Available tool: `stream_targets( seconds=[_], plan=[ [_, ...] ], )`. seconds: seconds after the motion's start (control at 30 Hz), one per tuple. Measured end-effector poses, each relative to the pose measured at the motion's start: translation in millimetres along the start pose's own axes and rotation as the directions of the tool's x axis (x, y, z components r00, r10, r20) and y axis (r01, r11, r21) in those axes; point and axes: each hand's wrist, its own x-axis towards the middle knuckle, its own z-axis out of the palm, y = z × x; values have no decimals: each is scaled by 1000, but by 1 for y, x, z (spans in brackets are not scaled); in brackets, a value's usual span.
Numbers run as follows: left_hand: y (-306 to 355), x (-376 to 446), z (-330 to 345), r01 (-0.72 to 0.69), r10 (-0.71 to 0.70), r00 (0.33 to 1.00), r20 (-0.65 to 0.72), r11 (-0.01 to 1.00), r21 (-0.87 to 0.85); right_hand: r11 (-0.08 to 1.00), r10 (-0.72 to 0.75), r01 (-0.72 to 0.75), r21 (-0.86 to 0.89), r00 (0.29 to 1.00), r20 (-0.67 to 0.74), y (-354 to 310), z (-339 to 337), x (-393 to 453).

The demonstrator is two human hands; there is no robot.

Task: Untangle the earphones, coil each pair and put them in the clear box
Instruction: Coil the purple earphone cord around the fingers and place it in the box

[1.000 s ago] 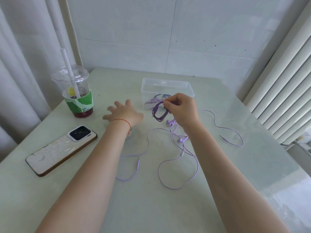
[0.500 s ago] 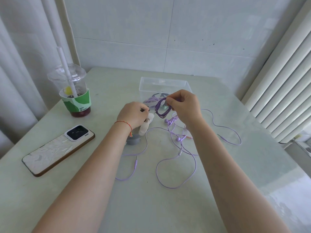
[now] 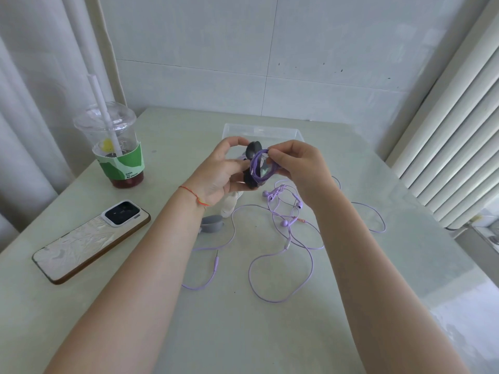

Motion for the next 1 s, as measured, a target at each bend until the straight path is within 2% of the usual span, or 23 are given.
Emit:
stream_targets(
  seconds=[0.1, 0.2, 0.33, 0.53, 0.63, 0.7, 0.83, 1.0],
  plan=[
    [0, -1, 3, -4, 5, 998, 55, 1000, -12, 987, 31, -40, 156, 998, 60, 1, -2, 0],
    [-1, -1, 5, -16, 14, 999, 53, 999, 40, 952, 77, -96, 290, 994, 75, -1, -4, 1],
    [-1, 1, 8, -21, 18, 999, 29, 996, 92, 934, 152, -173, 312, 984, 88, 0, -4, 0],
    [4, 1, 3, -10, 2, 981, 192, 999, 37, 870, 216, -229, 436, 973, 79, 3, -4, 2],
    [3, 0, 2, -11, -24, 976, 216, 987, 160, 829, 267, -271, 490, 960, 80, 7, -5, 3],
    [3, -1, 5, -28, -11, 988, 157, 970, 242, 818, 289, -285, 499, 955, 72, 9, -6, 4],
    [-1, 1, 18, -104, 150, 984, -101, 927, 359, 766, 328, -302, 568, 943, 60, 11, -10, 6],
    [-6, -1, 26, -206, 284, 940, -190, 915, 346, 747, 382, -367, 554, 919, 95, 12, -11, 8]
  ],
)
